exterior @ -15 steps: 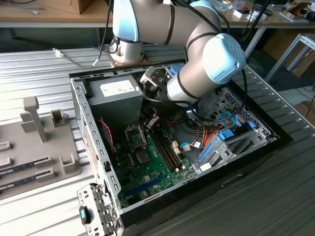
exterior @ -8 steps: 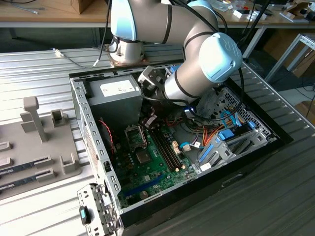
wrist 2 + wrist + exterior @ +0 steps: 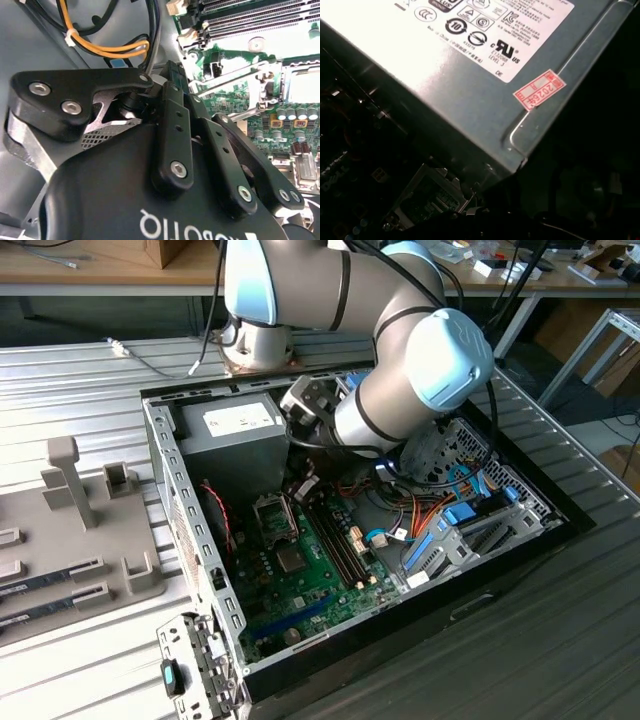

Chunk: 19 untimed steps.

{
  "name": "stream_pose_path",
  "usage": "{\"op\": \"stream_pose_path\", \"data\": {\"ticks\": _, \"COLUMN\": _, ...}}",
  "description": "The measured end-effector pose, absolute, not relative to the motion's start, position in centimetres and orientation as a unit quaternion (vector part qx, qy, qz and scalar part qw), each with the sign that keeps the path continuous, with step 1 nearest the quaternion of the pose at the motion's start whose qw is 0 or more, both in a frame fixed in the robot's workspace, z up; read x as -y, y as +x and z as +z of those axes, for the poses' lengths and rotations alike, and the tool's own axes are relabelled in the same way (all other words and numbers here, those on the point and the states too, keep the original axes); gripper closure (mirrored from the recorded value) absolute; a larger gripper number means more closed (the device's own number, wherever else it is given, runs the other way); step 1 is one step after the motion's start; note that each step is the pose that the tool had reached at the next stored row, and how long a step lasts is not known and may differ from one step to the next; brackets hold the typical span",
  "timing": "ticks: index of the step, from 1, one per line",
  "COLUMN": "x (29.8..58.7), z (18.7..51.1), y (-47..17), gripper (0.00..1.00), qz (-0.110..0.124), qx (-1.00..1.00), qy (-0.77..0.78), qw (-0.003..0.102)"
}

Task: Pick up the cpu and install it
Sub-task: 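Close the cpu cover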

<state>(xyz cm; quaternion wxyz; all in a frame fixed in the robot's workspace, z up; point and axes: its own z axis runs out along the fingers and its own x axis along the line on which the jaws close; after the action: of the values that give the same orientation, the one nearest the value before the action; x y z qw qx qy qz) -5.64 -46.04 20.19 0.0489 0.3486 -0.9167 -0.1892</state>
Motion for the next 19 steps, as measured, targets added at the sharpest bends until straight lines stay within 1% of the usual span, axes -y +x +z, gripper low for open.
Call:
{"op": "stream_pose_path", "data": {"ticks": 10, "x": 46.63, "z": 20.21, "y": -5.75, "gripper": 0.89, "qz": -0.189, "qx": 0.917, "qy": 0.349, "qw": 0.049}}
{"op": "stream_pose_path", "data": {"ticks": 19, "x": 46.64, "z": 21.13, "y": -5.82, "gripper": 0.89, "qz": -0.193, "qx": 0.915, "qy": 0.350, "qw": 0.047}}
